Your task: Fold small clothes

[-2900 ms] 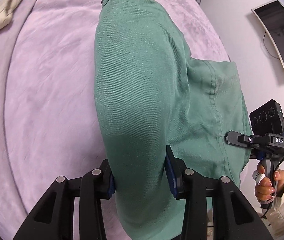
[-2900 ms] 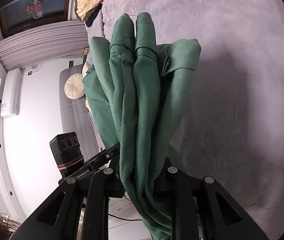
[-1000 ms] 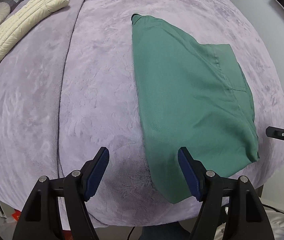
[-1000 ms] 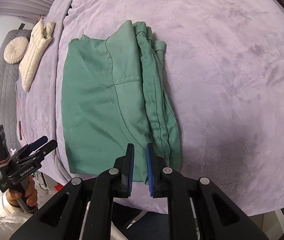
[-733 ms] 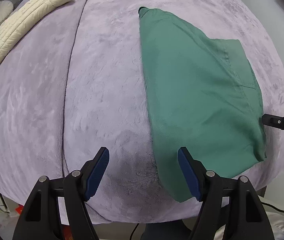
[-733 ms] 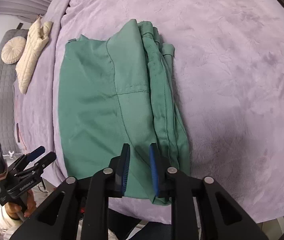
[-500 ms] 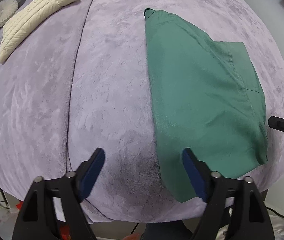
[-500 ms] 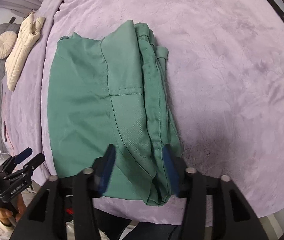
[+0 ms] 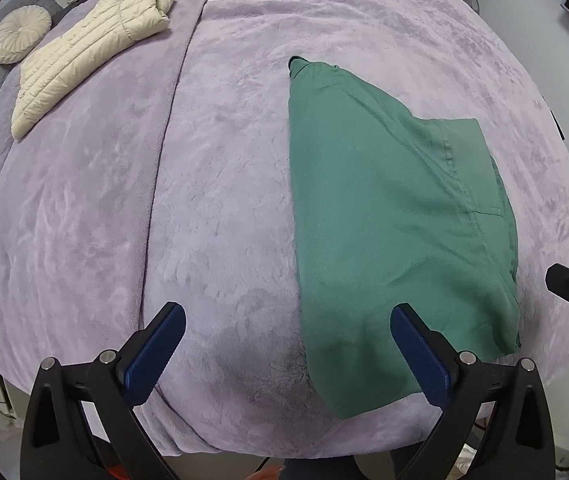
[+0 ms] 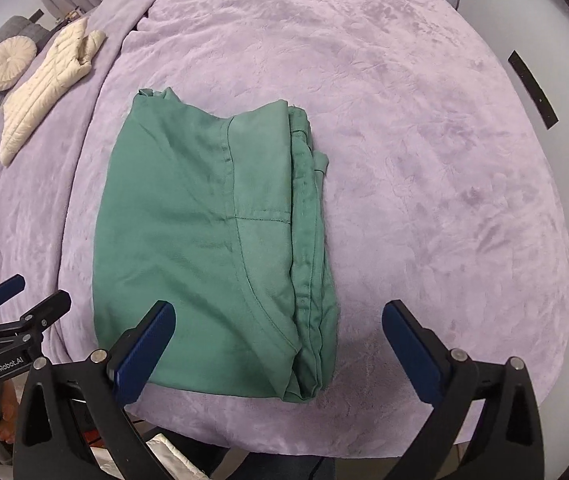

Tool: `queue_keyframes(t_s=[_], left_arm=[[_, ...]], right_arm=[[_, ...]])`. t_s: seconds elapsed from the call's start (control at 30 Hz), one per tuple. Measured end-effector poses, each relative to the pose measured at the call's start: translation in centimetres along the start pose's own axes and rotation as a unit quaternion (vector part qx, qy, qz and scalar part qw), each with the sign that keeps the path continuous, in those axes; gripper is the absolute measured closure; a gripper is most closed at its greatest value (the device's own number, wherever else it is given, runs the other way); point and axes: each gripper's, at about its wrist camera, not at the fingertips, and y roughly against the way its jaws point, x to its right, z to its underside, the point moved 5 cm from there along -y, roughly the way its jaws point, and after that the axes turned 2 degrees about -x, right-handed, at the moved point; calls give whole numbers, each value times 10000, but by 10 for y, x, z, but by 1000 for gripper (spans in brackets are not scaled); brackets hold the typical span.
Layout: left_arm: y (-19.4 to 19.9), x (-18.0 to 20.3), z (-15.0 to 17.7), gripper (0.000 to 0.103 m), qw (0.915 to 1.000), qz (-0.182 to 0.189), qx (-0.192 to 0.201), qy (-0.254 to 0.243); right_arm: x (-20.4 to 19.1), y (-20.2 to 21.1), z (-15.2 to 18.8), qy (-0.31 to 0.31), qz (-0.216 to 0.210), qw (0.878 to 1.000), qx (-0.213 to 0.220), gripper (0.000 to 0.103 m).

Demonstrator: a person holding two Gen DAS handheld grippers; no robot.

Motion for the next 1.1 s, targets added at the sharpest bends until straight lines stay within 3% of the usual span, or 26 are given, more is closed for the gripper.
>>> queue_keyframes(t_s=[1.1], left_arm=[[-1, 1, 4, 0, 10000, -38, -4, 3]], right_arm=[[0, 3, 6, -113, 40, 9999, 5, 0]])
